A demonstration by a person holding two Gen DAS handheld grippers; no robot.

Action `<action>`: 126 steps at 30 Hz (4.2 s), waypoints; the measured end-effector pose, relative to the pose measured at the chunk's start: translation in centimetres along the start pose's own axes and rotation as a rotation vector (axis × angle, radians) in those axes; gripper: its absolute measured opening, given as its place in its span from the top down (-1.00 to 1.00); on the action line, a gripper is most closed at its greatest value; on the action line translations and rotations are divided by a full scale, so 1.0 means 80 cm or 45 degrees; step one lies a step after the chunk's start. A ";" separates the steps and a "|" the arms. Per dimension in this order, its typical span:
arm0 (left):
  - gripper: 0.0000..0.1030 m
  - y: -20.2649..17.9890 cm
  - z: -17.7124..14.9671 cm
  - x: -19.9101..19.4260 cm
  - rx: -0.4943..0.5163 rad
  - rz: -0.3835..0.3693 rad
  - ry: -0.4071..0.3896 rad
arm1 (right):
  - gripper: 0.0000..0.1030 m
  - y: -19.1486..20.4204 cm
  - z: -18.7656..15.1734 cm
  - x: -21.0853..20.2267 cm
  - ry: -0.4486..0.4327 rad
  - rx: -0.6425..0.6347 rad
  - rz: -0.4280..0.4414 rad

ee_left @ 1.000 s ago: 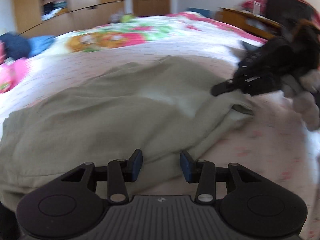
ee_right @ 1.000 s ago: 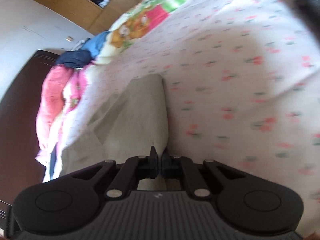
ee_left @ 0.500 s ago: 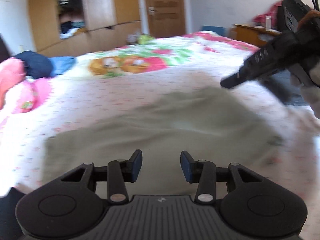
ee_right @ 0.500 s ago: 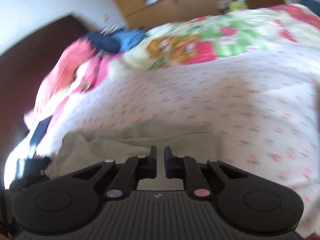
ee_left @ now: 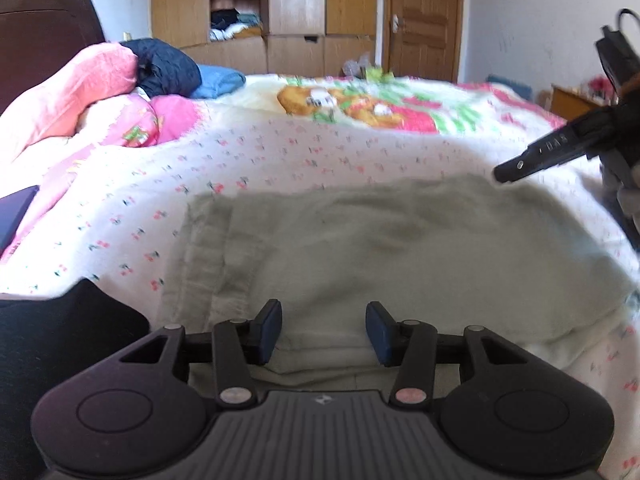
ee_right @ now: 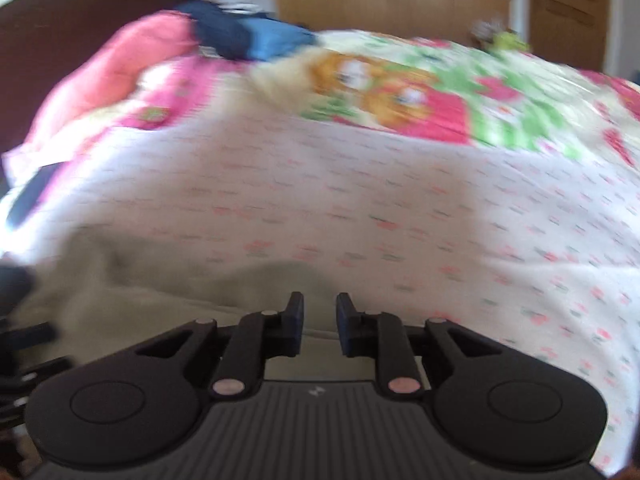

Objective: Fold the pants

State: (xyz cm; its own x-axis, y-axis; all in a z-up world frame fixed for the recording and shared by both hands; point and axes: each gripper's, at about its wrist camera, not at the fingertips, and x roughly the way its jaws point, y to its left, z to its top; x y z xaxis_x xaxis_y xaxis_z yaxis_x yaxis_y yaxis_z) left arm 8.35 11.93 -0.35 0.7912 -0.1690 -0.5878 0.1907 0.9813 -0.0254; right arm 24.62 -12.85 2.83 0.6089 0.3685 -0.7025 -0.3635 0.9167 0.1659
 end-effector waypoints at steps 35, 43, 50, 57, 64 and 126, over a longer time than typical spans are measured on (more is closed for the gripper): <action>-0.22 -0.005 -0.022 -0.007 0.017 0.084 0.006 | 0.70 0.218 0.034 0.142 0.015 -0.245 0.336; -0.23 -0.009 -0.017 -0.009 -0.044 0.087 0.023 | 0.46 0.026 -0.023 -0.015 -0.102 0.194 0.112; -0.24 -0.059 0.000 -0.008 0.089 0.030 -0.062 | 0.31 -0.096 -0.131 -0.096 -0.017 0.544 -0.125; -0.24 -0.107 0.012 0.018 0.222 -0.034 0.027 | 0.30 -0.117 -0.166 -0.078 -0.010 0.864 0.339; -0.25 -0.109 0.016 0.036 0.197 -0.075 0.072 | 0.73 -0.134 -0.170 -0.036 -0.076 1.052 0.503; -0.29 0.074 -0.035 -0.090 -0.146 -0.017 -0.181 | 0.86 0.267 0.039 0.098 0.065 0.240 0.221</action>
State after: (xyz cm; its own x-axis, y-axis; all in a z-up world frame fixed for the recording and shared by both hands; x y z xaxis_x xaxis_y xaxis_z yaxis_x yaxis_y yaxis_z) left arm 2.15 19.19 1.49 0.8649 -0.1851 -0.4665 0.1405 0.9816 -0.1290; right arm 23.81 10.10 3.01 0.5106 0.5190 -0.6856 -0.3187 0.8548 0.4097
